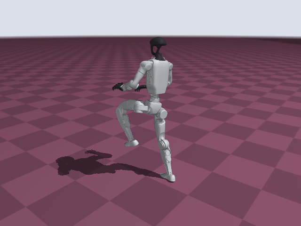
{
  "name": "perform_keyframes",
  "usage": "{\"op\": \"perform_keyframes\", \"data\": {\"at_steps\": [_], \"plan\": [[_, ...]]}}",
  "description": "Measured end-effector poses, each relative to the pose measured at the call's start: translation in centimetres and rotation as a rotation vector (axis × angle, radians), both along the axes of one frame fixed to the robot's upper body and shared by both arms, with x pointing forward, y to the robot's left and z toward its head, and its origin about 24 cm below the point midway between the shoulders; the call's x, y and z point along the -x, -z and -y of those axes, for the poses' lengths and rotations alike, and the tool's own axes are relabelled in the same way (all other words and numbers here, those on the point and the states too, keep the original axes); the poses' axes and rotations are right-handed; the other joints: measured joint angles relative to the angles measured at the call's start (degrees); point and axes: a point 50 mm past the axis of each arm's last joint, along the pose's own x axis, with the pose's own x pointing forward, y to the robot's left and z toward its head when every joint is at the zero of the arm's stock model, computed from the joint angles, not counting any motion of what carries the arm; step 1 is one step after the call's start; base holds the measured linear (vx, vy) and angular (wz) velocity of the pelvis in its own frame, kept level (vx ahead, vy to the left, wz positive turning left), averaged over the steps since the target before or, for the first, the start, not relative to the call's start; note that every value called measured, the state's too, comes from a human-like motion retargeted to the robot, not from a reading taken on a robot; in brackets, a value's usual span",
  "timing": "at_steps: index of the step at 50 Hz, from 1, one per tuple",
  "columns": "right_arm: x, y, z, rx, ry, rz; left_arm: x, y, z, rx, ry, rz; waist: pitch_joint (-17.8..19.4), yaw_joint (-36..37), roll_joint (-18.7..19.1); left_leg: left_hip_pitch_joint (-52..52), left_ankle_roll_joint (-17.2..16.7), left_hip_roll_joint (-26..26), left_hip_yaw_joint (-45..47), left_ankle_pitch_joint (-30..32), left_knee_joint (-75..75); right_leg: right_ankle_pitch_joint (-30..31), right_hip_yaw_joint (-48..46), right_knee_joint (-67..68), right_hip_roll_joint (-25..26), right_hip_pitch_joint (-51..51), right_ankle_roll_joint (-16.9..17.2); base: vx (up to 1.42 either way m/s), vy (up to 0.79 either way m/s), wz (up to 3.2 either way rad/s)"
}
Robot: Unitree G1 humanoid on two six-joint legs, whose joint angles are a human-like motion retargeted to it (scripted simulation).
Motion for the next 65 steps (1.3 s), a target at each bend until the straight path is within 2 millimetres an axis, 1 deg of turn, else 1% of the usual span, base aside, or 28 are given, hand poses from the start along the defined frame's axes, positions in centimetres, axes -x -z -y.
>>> {"op": "perform_keyframes", "data": {"at_steps": [3,5,7,10,12,15,17,19,20,23,25,31,35,36,38,40,45,47,49,51,54,55,56,57,58,60,63,65], "plan": [[0.6,1.1,-0.4,-0.019,0.024,-0.023,0.4,0.6,-0.1,-0.002,-0.003,-0.029,-1.0,1.4,2.7,12.5,0.6,2.8,1.1,-2.8,-14.6,-0.2,1.0,-2.0,3.2,2.7,-0.7,0.33,0.02,-0.5],[1.0,1.4,-0.4,-0.005,0.019,-0.016,0.7,0.9,-0.1,-0.001,0.003,-0.041,-2.2,1.9,5.2,21.4,2.2,4.9,3.5,-3.8,-26.9,-0.7,1.0,-2.5,5.8,3.9,-1.5,0.34,0.12,-0.24],[1.4,1.7,-0.3,-0.013,0.033,0.0,0.9,0.7,-0.2,0.008,0.002,-0.026,-2.5,2.1,7.1,32.1,3.4,4.4,6.0,-3.9,-43.2,-1.5,0.7,-2.0,7.7,5.1,-1.9,0.38,0.19,-0.05],[1.6,1.7,-0.3,-0.004,0.024,0.033,1.0,0.4,-0.2,0.013,0.004,-0.001,-3.2,0.9,9.0,48.3,4.6,-0.8,6.5,-1.4,-71.5,-3.2,-0.5,0.4,9.7,6.9,-2.0,0.45,0.25,0.29],[1.8,2.2,-0.6,-0.029,0.035,0.02,0.7,0.1,0.0,0.016,0.009,0.025,-2.9,-0.3,9.2,57.9,5.2,-4.7,3.9,3.1,-88.2,-3.4,-1.3,4.3,10.9,7.8,-2.1,0.5,0.27,0.72],[3.0,4.3,-1.2,-0.092,0.02,-0.116,0.9,1.0,-0.1,0.016,-0.001,-0.003,-3.1,-4.1,9.6,66.4,5.4,-6.8,-1.4,8.4,-99.1,3.0,-3.9,15.6,12.9,6.3,-3.6,0.5,0.23,1.24],[3.8,5.3,0.1,-0.021,0.139,-0.112,1.2,1.7,-0.2,-0.038,-0.004,-0.067,-1.7,-6.5,10.6,70.1,3.8,-6.2,-4.6,9.2,-100.2,11.2,-5.6,30.0,14.0,0.7,-3.2,0.44,0.19,1.29],[4.2,5.5,0.0,-0.044,0.138,-0.137,1.0,1.3,0.0,-0.044,0.003,-0.054,-1.3,-8.0,11.0,71.1,4.5,-5.6,-6.6,8.8,-100.0,13.0,-7.6,47.8,13.4,-9.7,-5.5,0.35,0.17,0.96],[4.3,5.4,-0.1,-0.044,0.125,-0.136,1.0,1.0,0.1,-0.05,0.005,-0.041,-1.4,-8.7,11.2,71.1,4.7,-5.3,-7.2,8.1,-99.6,11.3,-8.8,57.0,12.5,-15.5,-7.7,0.31,0.15,0.51],[3.5,4.9,-0.9,-0.016,0.08,-0.093,0.4,0.2,0.1,-0.052,-0.02,-0.003,-3.7,-9.7,10.1,70.6,6.3,-6.2,-7.6,8.4,-102.6,-0.1,-10.0,83.1,7.1,-35.6,-16.6,0.28,0.14,0.17],[2.8,4.5,-1.5,0.006,0.036,-0.079,0.1,0.1,0.1,-0.055,-0.019,-0.011,-4.6,-11.2,10.4,70.7,6.9,-5.9,-8.6,8.8,-103.9,-3.3,-10.1,96.1,6.2,-46.6,-18.8,0.27,0.11,0.33],[1.9,4.1,-1.7,0.069,0.018,-0.037,-0.4,0.2,0.9,-0.05,-0.011,-0.038,-5.3,-14.1,14.3,74.4,8.0,-2.2,-12.1,11.7,-110.7,-5.8,-12.9,118.3,11.0,-72.8,-16.7,0.27,0.05,0.43],[2.1,3.9,-1.9,0.157,-0.03,0.035,0.0,0.1,1.6,-0.048,0.02,-0.011,-5.4,-16.1,16.0,73.2,4.9,0.4,-14.1,9.0,-105.4,-8.7,-16.4,123.9,11.2,-83.9,-14.8,0.28,-0.04,0.59],[1.6,3.3,-1.9,0.16,-0.024,0.095,-0.1,-0.3,1.2,-0.034,-0.012,0.014,-4.6,-15.7,15.8,75.7,5.6,0.1,-13.8,10.5,-108.4,-8.6,-16.3,123.9,12.4,-85.7,-15.9,0.29,-0.05,0.08],[1.1,2.3,-1.9,0.142,-0.019,0.153,-0.1,-0.5,0.9,-0.022,-0.037,0.03,-3.6,-15.6,15.2,78.7,5.9,-0.3,-13.8,11.5,-110.7,-9.1,-16.4,123.1,12.7,-87.4,-16.5,0.29,-0.02,0.09],[0.7,1.8,-2.1,0.127,-0.046,0.132,0.0,-0.4,0.9,-0.017,-0.037,0.016,-3.4,-15.8,14.6,79.9,6.2,-0.7,-14.0,11.1,-110.7,-10.0,-16.3,120.8,11.7,-87.2,-16.6,0.28,-0.01,0.23],[1.0,3.6,-2.2,0.099,-0.021,-0.033,-0.2,-0.4,1.6,-0.003,-0.018,0.005,-5.5,-14.6,13.4,80.3,7.3,-1.4,-14.8,9.1,-110.7,-10.8,-15.4,106.5,11.0,-81.6,-15.9,0.27,-0.05,0.11],[1.4,4.2,-2.1,0.089,-0.006,-0.073,-0.2,-0.6,2.1,0.003,-0.001,0.011,-6.8,-14.0,12.8,80.1,7.0,-1.9,-15.2,8.0,-110.7,-10.4,-14.8,96.4,11.6,-76.9,-14.4,0.29,-0.07,0.17],[2.3,5.0,-2.1,0.067,0.011,-0.095,0.4,-0.1,2.7,0.011,0.035,-0.003,-8.6,-14.6,11.8,79.7,5.3,-2.5,-16.4,6.6,-110.3,-10.9,-14.3,83.9,11.3,-70.2,-11.2,0.32,-0.07,0.57],[2.9,5.4,-2.0,0.044,0.029,-0.107,0.7,-0.1,2.8,0.012,0.058,-0.001,-10.0,-15.6,10.7,79.1,4.1,-3.5,-17.7,5.1,-109.3,-10.5,-14.0,68.4,10.6,-62.6,-9.6,0.31,-0.08,0.72],[2.6,4.7,-1.3,0.016,0.068,-0.063,0.2,-1.3,2.4,0.061,0.058,0.039,-7.7,-17.7,9.4,83.1,3.8,-5.5,-20.7,3.7,-110.3,-9.6,-18.3,40.1,7.3,-44.3,-7.5,0.39,-0.07,0.77],[2.8,4.8,-1.1,0.016,0.077,-0.058,0.3,-1.4,2.5,0.076,0.056,0.049,-8.3,-17.8,8.4,83.3,3.5,-7.2,-21.1,3.0,-110.1,-8.5,-19.2,31.1,5.9,-39.7,-6.5,0.46,-0.12,0.6],[3.4,5.0,-1.6,-0.03,0.058,-0.084,0.6,-1.6,2.7,0.095,0.068,0.081,-8.5,-18.5,7.9,83.6,3.9,-7.9,-22.3,1.8,-108.7,-3.5,-21.3,19.5,6.1,-33.0,-4.9,0.47,-0.14,0.61],[3.5,4.8,-1.8,-0.069,0.044,-0.092,0.6,-2.1,2.8,0.111,0.079,0.114,-7.8,-18.7,7.3,84.5,4.3,-8.8,-23.1,0.6,-107.4,1.6,-22.5,9.3,6.3,-26.6,-3.1,0.46,-0.16,0.45],[2.6,3.9,-1.3,-0.091,0.043,-0.067,-0.1,-3.0,2.8,0.117,0.088,0.15,-5.4,-18.0,6.6,86.5,4.8,-10.1,-22.9,-0.3,-106.3,7.0,-22.0,1.7,6.6,-21.1,-1.0,0.43,-0.26,-0.33],[2.0,3.1,-1.3,-0.108,0.036,-0.036,-0.7,-3.6,2.6,0.103,0.095,0.174,-4.4,-14.3,7.1,87.0,4.9,-9.7,-19.1,-2.5,-102.3,15.7,-19.5,-9.3,11.0,-15.5,0.0,0.39,-0.44,-1.43],[1.4,3.1,-1.1,-0.059,0.02,-0.038,-0.8,-2.7,1.5,0.106,0.041,0.124,-3.3,-9.0,9.8,85.4,3.3,-8.5,-13.7,-1.2,-91.4,17.8,-14.5,-14.3,15.4,-11.0,0.0,0.37,-0.36,-1.92],[1.1,3.2,-1.6,-0.028,-0.007,-0.07,-0.2,-1.5,0.3,0.119,-0.023,0.063,-2.4,-7.5,10.2,81.8,2.2,-9.7,-11.5,3.6,-79.8,16.5,-10.5,-13.1,14.6,-9.3,0.0,0.37,-0.06,-1.62]]}}
